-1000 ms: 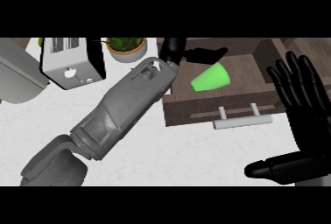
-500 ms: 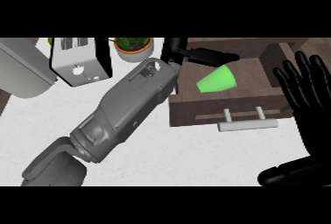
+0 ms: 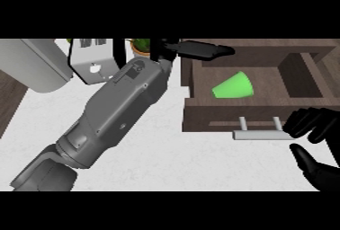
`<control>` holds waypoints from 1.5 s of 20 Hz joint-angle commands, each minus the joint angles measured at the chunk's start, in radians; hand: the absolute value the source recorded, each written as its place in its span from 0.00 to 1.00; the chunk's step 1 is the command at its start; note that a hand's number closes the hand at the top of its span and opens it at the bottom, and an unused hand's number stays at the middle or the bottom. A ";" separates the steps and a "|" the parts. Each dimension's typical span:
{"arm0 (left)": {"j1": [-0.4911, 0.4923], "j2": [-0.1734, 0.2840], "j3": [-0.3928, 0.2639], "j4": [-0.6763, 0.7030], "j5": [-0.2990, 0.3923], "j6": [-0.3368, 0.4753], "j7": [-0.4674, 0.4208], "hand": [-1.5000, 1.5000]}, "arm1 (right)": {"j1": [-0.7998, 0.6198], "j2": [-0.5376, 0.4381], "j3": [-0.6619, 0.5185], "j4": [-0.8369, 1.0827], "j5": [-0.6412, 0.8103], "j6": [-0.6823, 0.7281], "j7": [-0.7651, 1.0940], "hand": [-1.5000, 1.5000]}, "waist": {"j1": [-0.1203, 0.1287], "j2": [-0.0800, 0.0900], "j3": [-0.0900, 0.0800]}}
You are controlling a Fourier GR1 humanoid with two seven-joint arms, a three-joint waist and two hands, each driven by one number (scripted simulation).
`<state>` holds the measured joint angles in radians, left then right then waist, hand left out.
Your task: Pick up the cup, place it into the drawer and close the drawer
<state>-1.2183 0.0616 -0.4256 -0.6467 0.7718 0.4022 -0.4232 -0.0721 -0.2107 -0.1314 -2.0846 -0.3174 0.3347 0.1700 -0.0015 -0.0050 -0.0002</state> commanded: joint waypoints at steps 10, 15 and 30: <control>0.446 0.274 0.033 -0.516 0.027 0.000 0.124 0.00 | 0.070 -0.073 0.086 -0.020 0.262 0.064 0.005 1.00 | 0.036 -0.005 0.000; 0.638 0.382 0.083 -0.691 0.040 -0.039 0.154 0.00 | 0.064 -0.046 0.128 0.062 0.395 0.043 -0.081 1.00 | 0.024 0.001 0.000; 0.985 0.487 0.201 -0.873 0.065 -0.226 0.081 0.00 | -0.113 -0.106 0.335 0.542 0.985 -0.150 -0.402 1.00 | 0.023 0.007 0.001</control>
<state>-0.2992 0.5284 -0.2668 -1.4905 0.8306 0.2270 -0.3308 -0.1187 -0.3296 0.1836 -1.7212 0.5731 0.2502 -0.1434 0.0277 0.0003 0.0003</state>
